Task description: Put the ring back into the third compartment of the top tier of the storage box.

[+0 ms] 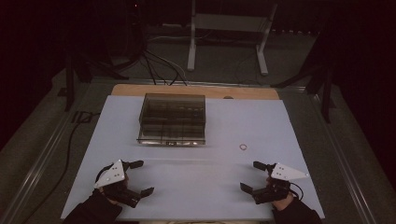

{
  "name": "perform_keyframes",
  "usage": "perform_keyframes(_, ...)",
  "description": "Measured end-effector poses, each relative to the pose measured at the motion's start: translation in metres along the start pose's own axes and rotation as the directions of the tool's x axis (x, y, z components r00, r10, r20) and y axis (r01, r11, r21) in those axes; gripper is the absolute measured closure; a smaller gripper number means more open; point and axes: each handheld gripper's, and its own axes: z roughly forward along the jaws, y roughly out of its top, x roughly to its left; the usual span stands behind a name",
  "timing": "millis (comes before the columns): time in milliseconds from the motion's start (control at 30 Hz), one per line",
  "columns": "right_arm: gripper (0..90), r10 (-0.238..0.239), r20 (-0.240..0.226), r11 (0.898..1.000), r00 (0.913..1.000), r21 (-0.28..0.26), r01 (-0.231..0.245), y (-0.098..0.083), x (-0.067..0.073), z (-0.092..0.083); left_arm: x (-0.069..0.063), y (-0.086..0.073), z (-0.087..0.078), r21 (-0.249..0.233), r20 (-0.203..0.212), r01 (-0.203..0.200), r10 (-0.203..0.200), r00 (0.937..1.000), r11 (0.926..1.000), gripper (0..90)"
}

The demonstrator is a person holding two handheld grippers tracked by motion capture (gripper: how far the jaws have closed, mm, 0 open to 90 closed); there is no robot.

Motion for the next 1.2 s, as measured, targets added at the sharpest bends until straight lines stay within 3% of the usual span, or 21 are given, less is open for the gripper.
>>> perform_keyframes(133,0.0,-0.035,0.016,0.999,0.9993,0.006,0.035,-0.001,0.002,0.002,-0.001,0.0,0.001,-0.002,0.003,0.0,0.0,1.0,1.0,0.6)
perform_keyframes(467,0.0,0.0,0.023,1.0,0.9997,0.015,-0.001,0.002,0.001,0.002,0.003,0.0,-0.001,-0.024,-0.04,0.024,-0.025,0.9989,0.9994,0.6)
perform_keyframes(567,0.0,0.003,0.016,1.0,0.9999,0.017,-0.003,0.002,0.002,0.003,0.003,-0.001,0.001,0.01,-0.055,0.024,-0.024,0.9982,0.9997,0.5)
perform_keyframes(1200,0.0,-0.038,-0.04,0.999,0.9985,0.032,0.039,0.017,0.016,0.005,0.0,0.0,0.002,0.0,-0.022,0.012,-0.012,0.9997,0.9999,0.6)
